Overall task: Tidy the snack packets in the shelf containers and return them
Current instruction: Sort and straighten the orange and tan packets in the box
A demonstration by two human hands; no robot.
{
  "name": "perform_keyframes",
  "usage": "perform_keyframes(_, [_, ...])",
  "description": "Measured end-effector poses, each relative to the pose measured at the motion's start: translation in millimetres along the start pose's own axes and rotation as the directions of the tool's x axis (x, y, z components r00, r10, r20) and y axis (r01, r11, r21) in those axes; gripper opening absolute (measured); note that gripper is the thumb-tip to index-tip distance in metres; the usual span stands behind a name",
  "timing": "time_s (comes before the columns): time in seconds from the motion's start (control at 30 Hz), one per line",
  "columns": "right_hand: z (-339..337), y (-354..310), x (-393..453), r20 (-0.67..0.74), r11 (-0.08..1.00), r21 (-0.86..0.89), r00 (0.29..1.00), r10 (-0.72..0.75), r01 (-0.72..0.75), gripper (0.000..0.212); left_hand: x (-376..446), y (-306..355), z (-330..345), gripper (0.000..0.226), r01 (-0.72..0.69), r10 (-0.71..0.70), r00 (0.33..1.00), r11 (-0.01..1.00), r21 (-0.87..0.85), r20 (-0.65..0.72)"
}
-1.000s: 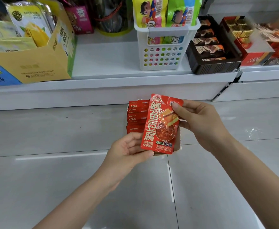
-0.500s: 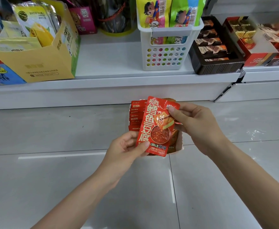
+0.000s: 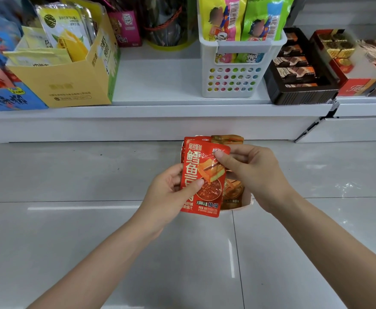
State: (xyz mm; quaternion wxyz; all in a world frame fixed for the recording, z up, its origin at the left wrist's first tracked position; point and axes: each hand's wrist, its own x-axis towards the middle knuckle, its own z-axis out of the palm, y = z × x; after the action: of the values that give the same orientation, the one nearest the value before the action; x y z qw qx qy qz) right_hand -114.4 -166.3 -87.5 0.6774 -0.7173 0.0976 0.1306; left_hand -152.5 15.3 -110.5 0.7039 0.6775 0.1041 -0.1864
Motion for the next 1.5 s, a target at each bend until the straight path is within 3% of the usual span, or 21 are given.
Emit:
perform_keyframes(0.17, [1.8, -5.2, 3.2, -0.019, 1.000, 0.020, 1.000, 0.016, -0.016, 0.026, -4.1, -5.6, -6.2, 0.045, 0.018, -0.018, 1.000, 1.000, 0.011, 0.012])
perform_keyframes(0.33, [19.0, -2.2, 0.6, 0.072, 1.000, 0.017, 0.997, -0.017, 0.016, 0.006, -10.1, -4.5, -22.9, 0.050, 0.031, -0.032, 0.999, 0.999, -0.010, -0.025])
perform_keyframes(0.5, [33.4, -6.4, 6.2, 0.117, 0.996, -0.046, 0.991, -0.068, 0.074, 0.009, -12.2, -3.6, -43.8, 0.039, 0.018, -0.020, 0.996, 1.000, -0.022, -0.083])
perform_keyframes(0.6, [12.4, -10.3, 16.5, 0.012, 0.972, -0.169, 0.986, -0.163, 0.163, 0.004, -14.3, -5.1, -57.5, 0.035, 0.001, -0.002, 0.988, 1.000, -0.007, -0.152])
perform_keyframes(0.67, [-5.4, -6.3, 20.0, -0.012, 0.922, -0.340, 0.979, -0.203, 0.187, 0.003, -15.9, -7.3, -66.6, 0.036, 0.014, -0.009, 0.981, 1.000, 0.024, -0.196])
perform_keyframes(0.77, [-14.1, 9.7, 13.0, 0.038, 0.788, -0.578, 0.972, -0.233, 0.211, 0.010, -18.3, -10.0, -73.0, 0.042, 0.050, -0.048, 0.978, 0.999, 0.001, -0.203])
perform_keyframes(0.97, [-2.9, 32.9, -1.9, 0.181, 0.675, -0.653, 0.937, -0.299, 0.342, 0.022, -16.5, 0.3, -80.0, 0.056, 0.042, -0.042, 0.998, 0.999, -0.001, -0.040])
perform_keyframes(1.13, [-4.8, 38.0, 4.1, 0.148, 0.689, -0.649, 0.942, -0.302, 0.323, 0.017, -18.1, 20.0, -86.0, 0.037, -0.026, 0.003, 0.993, 0.982, 0.186, 0.119])
perform_keyframes(1.27, [-6.5, 42.0, 9.5, 0.117, 0.715, -0.635, 0.951, -0.286, 0.293, 0.009, -16.0, 34.7, -84.4, 0.032, -0.117, 0.101, 0.993, 0.885, 0.451, 0.060])
perform_keyframes(1.4, [-7.9, 45.3, 12.4, 0.092, 0.748, -0.615, 0.965, -0.247, 0.250, 0.008, -7.9, 33.0, -70.4, 0.040, -0.146, 0.176, 0.984, 0.908, 0.393, -0.042])
perform_keyframes(1.5, [-10.1, 47.5, 13.6, 0.079, 0.790, -0.569, 0.972, -0.223, 0.227, 0.005, -2.4, 27.2, -65.1, 0.028, -0.183, 0.202, 0.979, 0.929, 0.323, -0.026])
